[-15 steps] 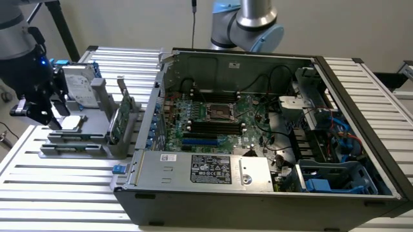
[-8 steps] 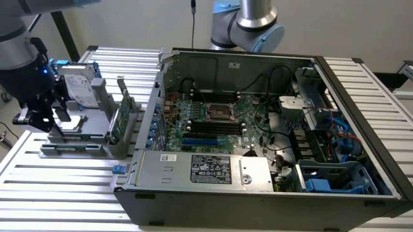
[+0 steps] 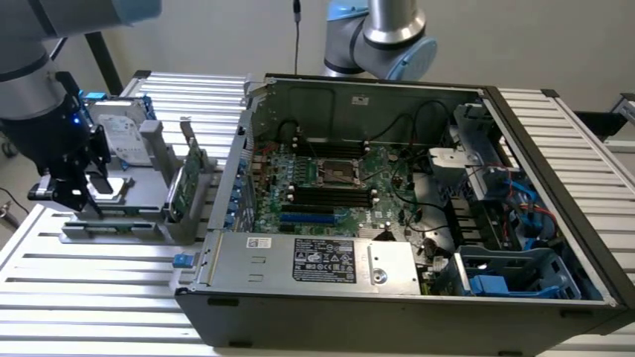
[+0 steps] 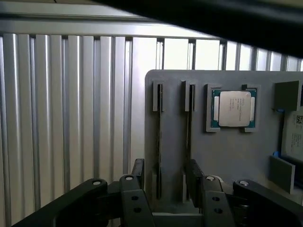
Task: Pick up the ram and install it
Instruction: 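Pick up the ram and move it above insertion slot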
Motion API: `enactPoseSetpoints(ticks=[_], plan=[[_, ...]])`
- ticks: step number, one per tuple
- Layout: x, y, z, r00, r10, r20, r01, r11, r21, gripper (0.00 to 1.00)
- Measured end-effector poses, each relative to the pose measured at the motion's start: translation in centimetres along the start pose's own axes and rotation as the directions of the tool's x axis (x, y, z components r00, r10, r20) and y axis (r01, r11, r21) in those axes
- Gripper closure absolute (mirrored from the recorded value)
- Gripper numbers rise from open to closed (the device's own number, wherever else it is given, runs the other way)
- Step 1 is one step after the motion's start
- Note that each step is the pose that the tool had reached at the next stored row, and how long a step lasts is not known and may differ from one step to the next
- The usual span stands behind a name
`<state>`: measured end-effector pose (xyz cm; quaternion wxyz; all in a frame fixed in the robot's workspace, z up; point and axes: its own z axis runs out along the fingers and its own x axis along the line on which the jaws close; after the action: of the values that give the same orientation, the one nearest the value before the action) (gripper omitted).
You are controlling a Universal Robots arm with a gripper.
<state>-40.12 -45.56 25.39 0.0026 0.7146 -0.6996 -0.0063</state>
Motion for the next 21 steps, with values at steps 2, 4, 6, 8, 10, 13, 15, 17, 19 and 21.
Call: enactPoseSetpoints(ticks=[2, 4, 6, 8, 10, 13, 15, 17, 19, 21], plan=[[0.0, -0.01, 0.36, 1.0000, 0.000, 0.0000, 0.000, 1.0000, -0.0001, 0.52], [0.0, -0.01, 0.73, 1.0000, 0.000, -0.0001, 0.000, 1.0000, -0.0001, 0.52], [0.0, -0.02, 1.10, 1.0000, 0.000, 0.0001, 0.000, 1.0000, 0.0001, 0.52], [0.0, -0.02, 1.45, 1.0000, 0.000, 0.0000, 0.000, 1.0000, -0.0001, 0.52], [0.0, -0.03, 1.81, 1.0000, 0.000, -0.0001, 0.000, 1.0000, -0.0001, 0.52], [0.0, -0.03, 2.37, 1.0000, 0.000, 0.0000, 0.000, 1.0000, 0.0000, 0.52], [0.0, -0.04, 2.73, 1.0000, 0.000, 0.0000, 0.000, 1.0000, 0.0001, 0.52], [0.0, -0.04, 3.09, 1.0000, 0.000, -0.0001, 0.000, 1.0000, -0.0001, 0.52], [0.1, -0.05, 3.45, 1.0000, 0.000, 0.0000, 0.000, 1.0000, 0.0001, 0.52], [0.1, -0.05, 3.83, 1.0000, 0.000, 0.0001, 0.000, 1.0000, 0.0000, 0.52]])
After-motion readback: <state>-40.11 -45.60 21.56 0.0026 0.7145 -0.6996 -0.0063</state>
